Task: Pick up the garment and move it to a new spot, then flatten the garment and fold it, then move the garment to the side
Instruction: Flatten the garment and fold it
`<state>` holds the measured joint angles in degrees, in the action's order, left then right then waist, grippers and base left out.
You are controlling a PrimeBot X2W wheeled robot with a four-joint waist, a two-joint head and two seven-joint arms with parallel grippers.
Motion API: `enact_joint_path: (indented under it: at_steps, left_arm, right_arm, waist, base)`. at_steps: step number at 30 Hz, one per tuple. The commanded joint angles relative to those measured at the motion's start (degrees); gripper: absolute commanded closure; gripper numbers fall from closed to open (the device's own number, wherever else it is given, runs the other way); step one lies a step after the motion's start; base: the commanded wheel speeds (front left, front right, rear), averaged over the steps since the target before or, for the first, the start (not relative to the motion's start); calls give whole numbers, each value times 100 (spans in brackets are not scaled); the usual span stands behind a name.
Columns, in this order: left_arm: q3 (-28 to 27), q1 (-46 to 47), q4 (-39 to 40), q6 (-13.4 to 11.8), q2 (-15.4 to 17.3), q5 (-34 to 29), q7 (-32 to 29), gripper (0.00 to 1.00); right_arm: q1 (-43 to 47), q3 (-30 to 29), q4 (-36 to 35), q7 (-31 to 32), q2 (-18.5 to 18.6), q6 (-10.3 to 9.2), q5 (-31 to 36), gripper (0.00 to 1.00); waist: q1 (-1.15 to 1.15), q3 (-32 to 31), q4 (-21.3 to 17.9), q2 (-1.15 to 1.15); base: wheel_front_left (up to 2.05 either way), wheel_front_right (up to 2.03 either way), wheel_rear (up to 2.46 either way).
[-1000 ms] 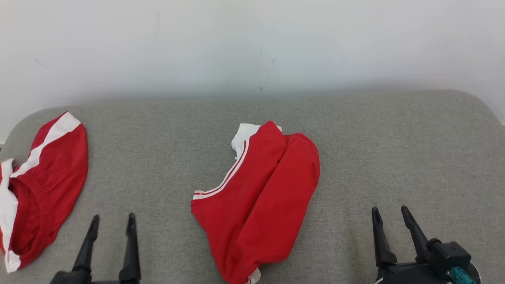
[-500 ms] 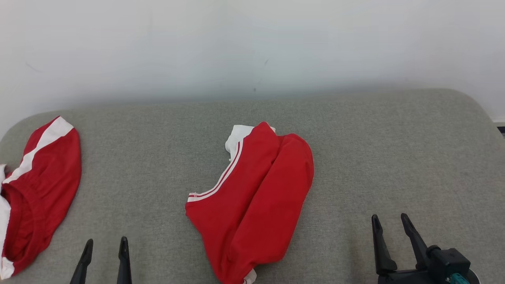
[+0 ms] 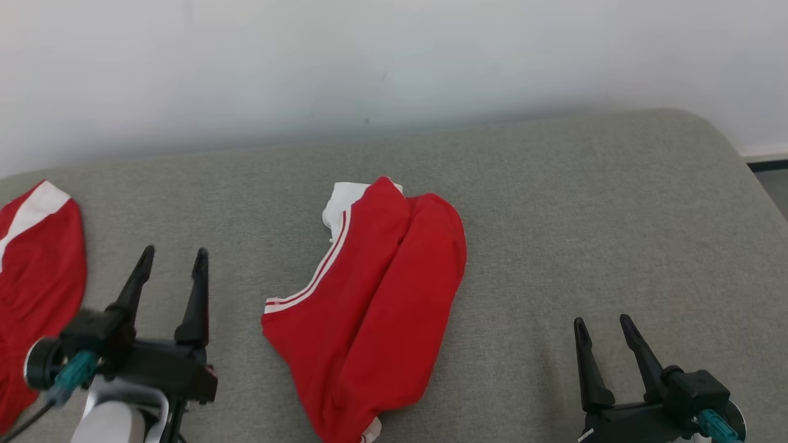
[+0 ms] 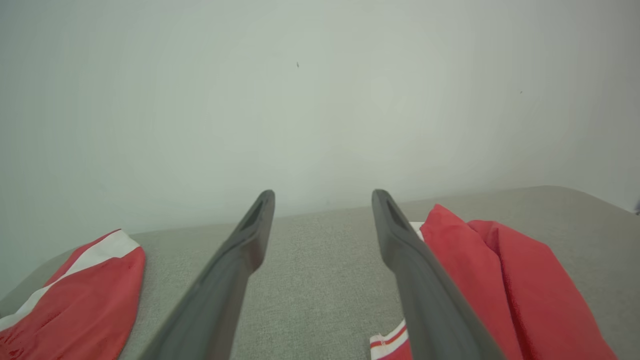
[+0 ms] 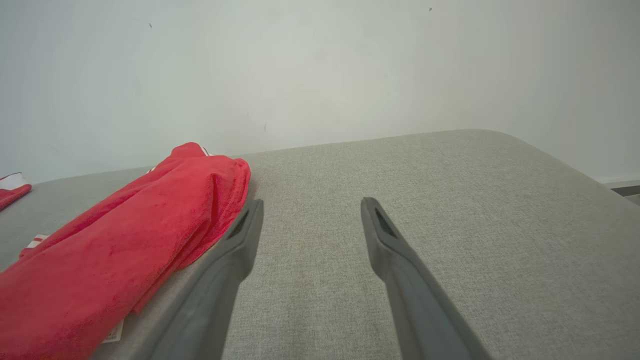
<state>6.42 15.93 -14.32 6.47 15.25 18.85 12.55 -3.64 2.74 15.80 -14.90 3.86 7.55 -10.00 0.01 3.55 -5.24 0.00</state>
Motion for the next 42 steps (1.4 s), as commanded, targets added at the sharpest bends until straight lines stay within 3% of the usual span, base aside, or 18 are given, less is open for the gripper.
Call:
enact_joint_path:
  at_steps: [1,11,23,34,35,36,37,42]
  left_arm:
    - [107,211,-167,25,13,28,-46,0]
    - [671,1175,-1515,97,-79,279,-467,0]
    - [1328,1371,-2679,96,-98,584,-1058,0]
    - [1520,1583,-3573,97,-223,699,-1271,0]
    - [1550,1609,-3637,98,-226,696,-1293,11]
    - [1586,1638,-3688,98,-224,667,-1287,63]
    - [1606,1656,-3718,98,-234,661,-1233,100]
    - [1473,1847,-3683,-46,-113,666,-703,100]
  right_arm:
    - [-51,8,15,-19,19,-13,-24,0]
    - [-219,-17,55,-31,35,-13,-59,0]
    - [-255,-67,62,-29,56,-13,-8,0]
    - [-291,-37,65,-29,38,-13,2,0]
    - [-288,-40,66,-29,35,-13,0,0]
    - [-283,-49,68,-29,33,-13,-2,0]
    - [-276,-60,71,-29,32,-13,-7,0]
    - [-168,-139,75,-29,31,-13,-5,0]
  waist:
    - [-1,167,-169,0]
    - [-1,477,-488,0]
    - [-1,497,-534,0]
    - [-1,475,-653,0]
    - [-1,467,-658,0]
    - [-1,460,-662,0]
    - [-1,448,-659,0]
    - [-1,330,-543,0]
  base:
    - [0,0,0]
    - [0,0,0]
    - [0,0,0]
    - [0,0,0]
    - [0,0,0]
    - [0,0,0]
    - [0,0,0]
    - [0,0,0]
